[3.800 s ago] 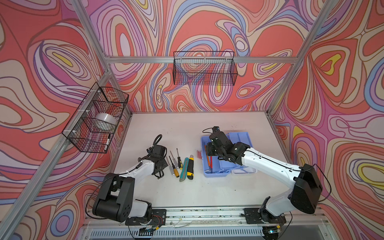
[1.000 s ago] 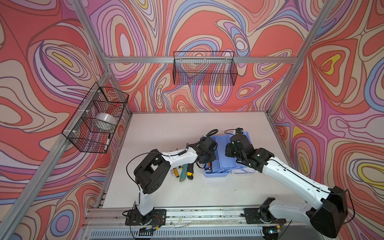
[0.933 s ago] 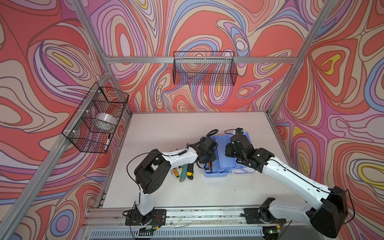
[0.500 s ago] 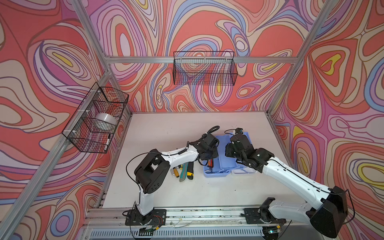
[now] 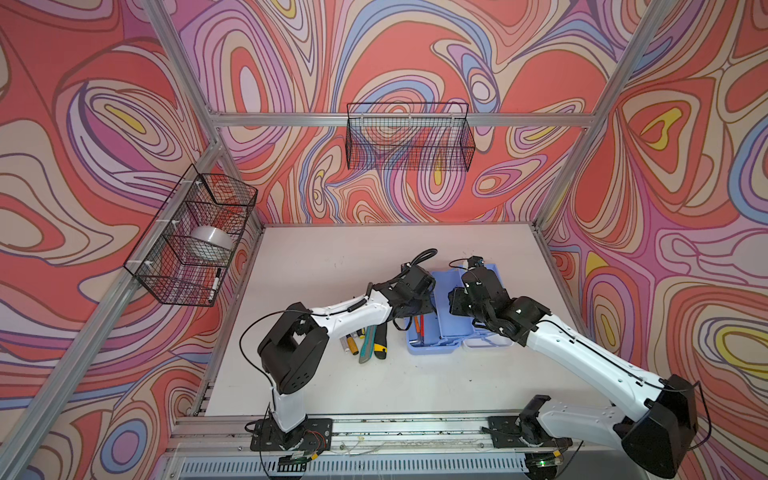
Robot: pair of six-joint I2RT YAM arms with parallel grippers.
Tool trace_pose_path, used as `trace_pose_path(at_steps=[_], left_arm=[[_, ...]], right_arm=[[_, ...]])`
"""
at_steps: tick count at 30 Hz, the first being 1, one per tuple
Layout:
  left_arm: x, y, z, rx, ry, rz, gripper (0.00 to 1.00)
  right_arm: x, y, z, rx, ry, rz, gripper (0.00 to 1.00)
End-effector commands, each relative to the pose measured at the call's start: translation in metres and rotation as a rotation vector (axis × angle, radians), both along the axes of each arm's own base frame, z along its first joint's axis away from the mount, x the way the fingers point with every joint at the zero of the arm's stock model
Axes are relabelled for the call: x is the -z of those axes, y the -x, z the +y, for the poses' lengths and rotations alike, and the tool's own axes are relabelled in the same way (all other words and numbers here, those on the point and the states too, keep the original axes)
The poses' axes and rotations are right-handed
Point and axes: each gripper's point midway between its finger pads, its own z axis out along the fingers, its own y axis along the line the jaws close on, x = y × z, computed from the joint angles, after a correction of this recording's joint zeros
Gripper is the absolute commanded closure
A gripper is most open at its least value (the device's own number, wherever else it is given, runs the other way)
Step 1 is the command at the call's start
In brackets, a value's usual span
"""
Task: Pack the tool kit
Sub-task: 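Open the left gripper and withdraw while right gripper reaches to yellow-black knife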
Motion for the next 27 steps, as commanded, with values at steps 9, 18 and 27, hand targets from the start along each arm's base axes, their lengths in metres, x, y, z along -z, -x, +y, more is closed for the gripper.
trace_pose_path(at_steps=[9, 18, 27], left_arm=[[-0.059, 0.037, 0.105, -0.072, -0.172, -0.223, 0.46], [-0.037, 0.067, 0.182, -0.178, -0.203, -0.173, 0.43], [-0.013, 0.08, 0.219, -0.268, -0.101, -0.134, 0.42]], right_arm=[[-0.021, 0.021, 0.085, -0.185, 0.038, -0.079, 0.59], [0.002, 0.05, 0.156, -0.309, 0.049, -0.038, 0.43], [0.056, 0.053, 0.199, -0.352, 0.034, 0.098, 0.51]])
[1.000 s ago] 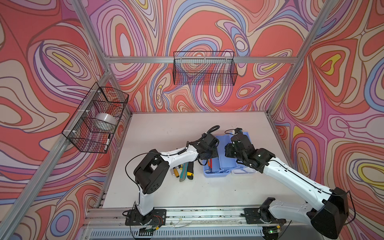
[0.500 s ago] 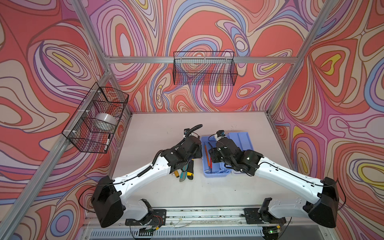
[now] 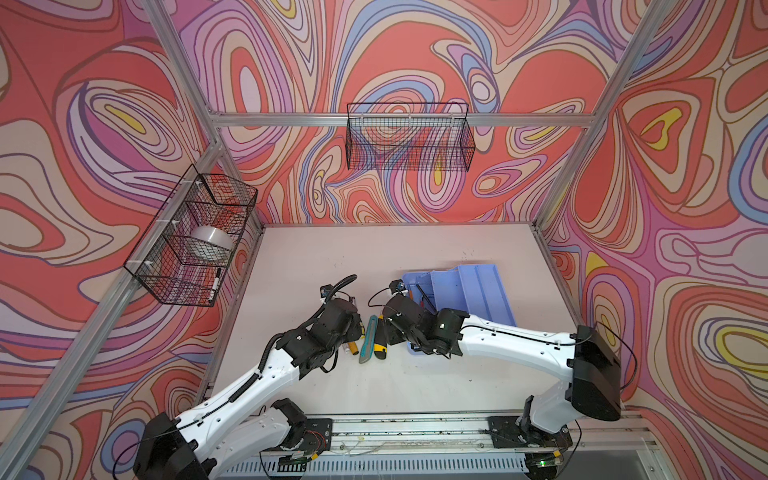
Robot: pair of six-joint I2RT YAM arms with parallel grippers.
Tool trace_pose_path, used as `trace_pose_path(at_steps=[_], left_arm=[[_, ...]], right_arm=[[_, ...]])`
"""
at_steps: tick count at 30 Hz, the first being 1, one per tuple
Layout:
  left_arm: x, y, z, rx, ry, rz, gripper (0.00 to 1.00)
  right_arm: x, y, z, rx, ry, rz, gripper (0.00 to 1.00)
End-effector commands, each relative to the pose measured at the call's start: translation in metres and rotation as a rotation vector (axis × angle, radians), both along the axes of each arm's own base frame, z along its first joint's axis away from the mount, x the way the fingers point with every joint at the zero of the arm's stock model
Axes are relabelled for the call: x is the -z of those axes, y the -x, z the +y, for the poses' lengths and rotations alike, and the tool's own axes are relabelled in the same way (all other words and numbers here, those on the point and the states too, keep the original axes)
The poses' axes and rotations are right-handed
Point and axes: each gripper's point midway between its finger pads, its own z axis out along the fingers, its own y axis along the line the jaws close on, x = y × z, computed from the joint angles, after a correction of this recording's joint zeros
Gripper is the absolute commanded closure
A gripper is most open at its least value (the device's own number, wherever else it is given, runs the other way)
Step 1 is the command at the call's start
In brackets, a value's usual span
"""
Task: Pack the tool kit
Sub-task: 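Open the left gripper and withdraw while right gripper reaches to yellow-black knife, then lower the right gripper and grasp the yellow-black utility knife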
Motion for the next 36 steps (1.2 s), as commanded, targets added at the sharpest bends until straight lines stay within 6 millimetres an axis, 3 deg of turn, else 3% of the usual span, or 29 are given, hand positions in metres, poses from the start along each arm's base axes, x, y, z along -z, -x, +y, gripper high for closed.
trace_pose_path(at_steps=[1, 9, 15, 19, 20, 25, 36], left_arm=[[0.002, 0.002, 0.0, -0.008, 0.068, 0.0, 0.42], [0.011, 0.0, -0.014, 0.035, 0.125, 0.002, 0.35], [0.013, 0.003, -0.006, 0.01, 0.124, -0.007, 0.31], [0.012, 0.006, 0.004, -0.011, 0.178, -0.023, 0.28], [0.021, 0.01, 0.009, -0.025, 0.206, -0.009, 0.27], [0.027, 0.013, 0.022, -0.07, 0.302, -0.002, 0.27], [0.031, 0.009, 0.017, -0.035, 0.282, 0.025, 0.27]], right_arm=[[0.012, 0.001, 0.018, -0.009, -0.03, 0.047, 0.51], [0.052, -0.002, 0.032, -0.005, 0.042, 0.115, 0.49], [0.078, -0.002, 0.032, 0.023, 0.085, 0.156, 0.49], [0.088, -0.002, 0.031, 0.031, 0.102, 0.168, 0.47], [0.091, -0.002, 0.031, 0.032, 0.107, 0.172, 0.47], [0.099, -0.003, 0.028, 0.048, 0.136, 0.179, 0.45], [0.109, -0.002, 0.026, 0.054, 0.157, 0.191, 0.46]])
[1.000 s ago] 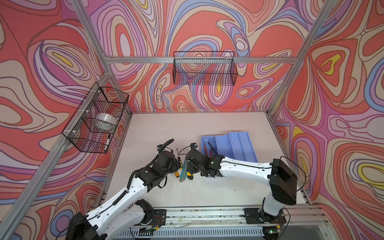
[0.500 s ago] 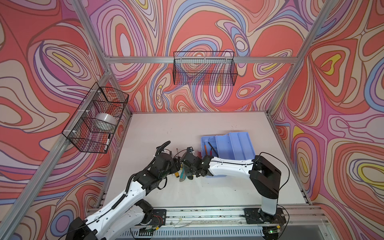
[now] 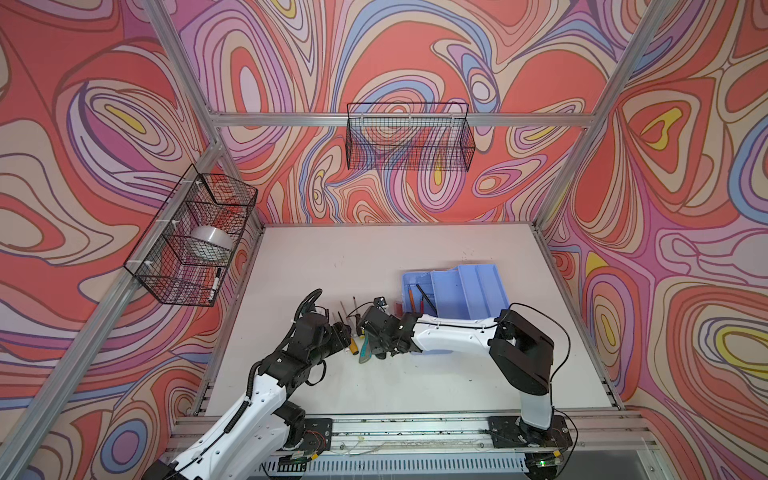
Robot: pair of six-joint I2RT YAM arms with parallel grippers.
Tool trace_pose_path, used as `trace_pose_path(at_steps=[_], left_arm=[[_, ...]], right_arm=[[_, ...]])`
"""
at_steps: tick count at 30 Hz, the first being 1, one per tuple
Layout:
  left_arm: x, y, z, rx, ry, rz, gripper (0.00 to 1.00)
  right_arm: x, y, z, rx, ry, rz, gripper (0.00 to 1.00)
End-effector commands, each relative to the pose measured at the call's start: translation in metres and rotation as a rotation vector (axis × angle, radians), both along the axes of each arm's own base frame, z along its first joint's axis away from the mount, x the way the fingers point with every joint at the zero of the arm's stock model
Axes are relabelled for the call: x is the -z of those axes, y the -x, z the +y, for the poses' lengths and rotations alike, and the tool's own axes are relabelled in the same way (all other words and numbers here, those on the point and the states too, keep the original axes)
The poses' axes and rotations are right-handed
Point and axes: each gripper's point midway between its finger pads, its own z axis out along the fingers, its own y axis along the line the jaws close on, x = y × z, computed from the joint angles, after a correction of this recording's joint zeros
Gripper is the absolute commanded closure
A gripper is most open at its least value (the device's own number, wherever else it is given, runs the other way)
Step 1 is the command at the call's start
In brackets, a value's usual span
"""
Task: Pack the tool kit
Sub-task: 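Lower the right gripper and grasp the yellow-black utility knife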
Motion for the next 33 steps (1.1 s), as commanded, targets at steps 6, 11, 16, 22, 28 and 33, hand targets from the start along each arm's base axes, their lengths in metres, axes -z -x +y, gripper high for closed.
trace_pose_path(at_steps=[6, 11, 16, 22, 28, 33], left_arm=[[-0.008, -0.006, -0.005, 0.018, 0.011, -0.023, 0.28], [-0.006, -0.005, -0.004, 0.016, 0.013, -0.022, 0.28], [-0.006, -0.005, -0.004, 0.016, 0.01, -0.021, 0.28], [-0.004, -0.004, -0.003, 0.015, 0.009, -0.013, 0.28], [-0.003, -0.003, -0.004, 0.012, 0.014, -0.011, 0.29], [-0.003, -0.003, -0.003, 0.008, 0.012, -0.013, 0.29]], right_arm=[[0.012, -0.001, -0.001, 0.015, 0.04, 0.008, 0.48], [0.015, -0.001, -0.001, 0.014, 0.051, 0.01, 0.49], [0.023, -0.001, -0.001, 0.013, 0.069, 0.02, 0.49], [0.027, -0.005, -0.002, 0.015, 0.098, 0.012, 0.49], [0.032, -0.007, -0.001, 0.008, 0.116, 0.007, 0.49], [0.03, -0.007, 0.001, -0.003, 0.106, 0.008, 0.56]])
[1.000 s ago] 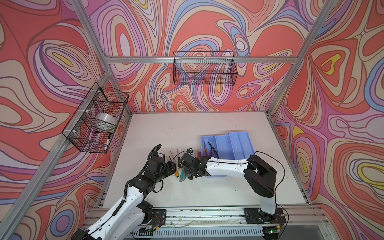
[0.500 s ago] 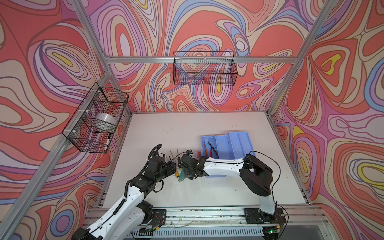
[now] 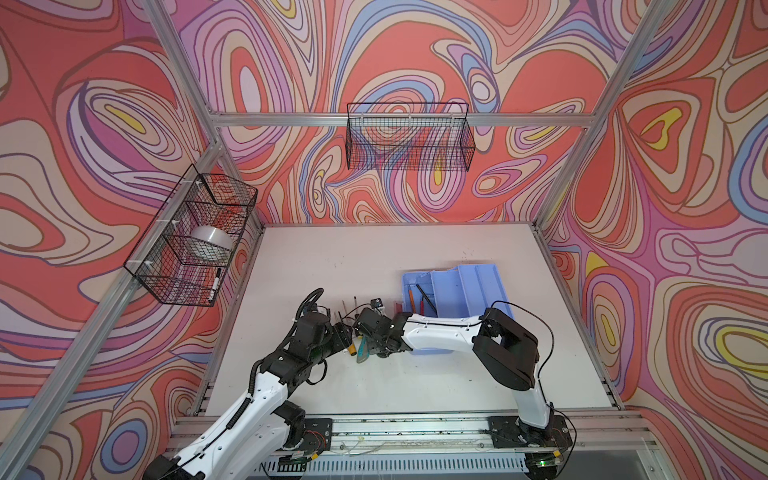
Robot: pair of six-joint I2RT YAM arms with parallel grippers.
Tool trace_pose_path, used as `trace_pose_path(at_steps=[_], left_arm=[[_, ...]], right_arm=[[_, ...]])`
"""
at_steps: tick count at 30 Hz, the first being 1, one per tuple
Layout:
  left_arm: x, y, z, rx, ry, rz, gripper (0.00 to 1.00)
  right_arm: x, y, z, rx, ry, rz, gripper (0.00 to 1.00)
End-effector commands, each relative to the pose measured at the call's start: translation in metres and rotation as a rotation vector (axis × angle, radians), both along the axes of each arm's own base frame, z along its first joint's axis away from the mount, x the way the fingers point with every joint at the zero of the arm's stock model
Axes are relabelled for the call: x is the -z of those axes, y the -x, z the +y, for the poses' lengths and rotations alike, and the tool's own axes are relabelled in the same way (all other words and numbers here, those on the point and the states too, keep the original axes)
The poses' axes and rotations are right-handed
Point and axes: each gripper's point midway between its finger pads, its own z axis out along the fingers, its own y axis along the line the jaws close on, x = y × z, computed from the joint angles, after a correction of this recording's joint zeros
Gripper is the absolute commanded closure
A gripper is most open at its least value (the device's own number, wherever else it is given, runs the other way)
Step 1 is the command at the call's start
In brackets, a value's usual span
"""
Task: Pack the tool kit
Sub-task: 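Lower the right gripper and grasp the yellow-black utility knife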
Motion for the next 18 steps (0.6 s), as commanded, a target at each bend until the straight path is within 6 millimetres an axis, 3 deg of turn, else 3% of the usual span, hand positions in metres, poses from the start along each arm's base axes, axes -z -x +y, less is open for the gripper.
trace_pose_path(at_steps=[1, 7, 18], left_arm=[[-0.004, -0.002, 0.001, -0.006, 0.005, -0.017, 0.29], [-0.003, -0.004, -0.001, 0.0, 0.0, -0.01, 0.3], [0.0, -0.008, -0.001, 0.003, -0.019, 0.0, 0.3]], right_arm=[[0.007, 0.0, -0.001, -0.009, 0.027, 0.002, 0.57], [-0.013, -0.004, 0.001, -0.021, 0.013, -0.034, 0.62], [-0.082, -0.011, 0.0, -0.037, -0.056, -0.128, 0.65]])
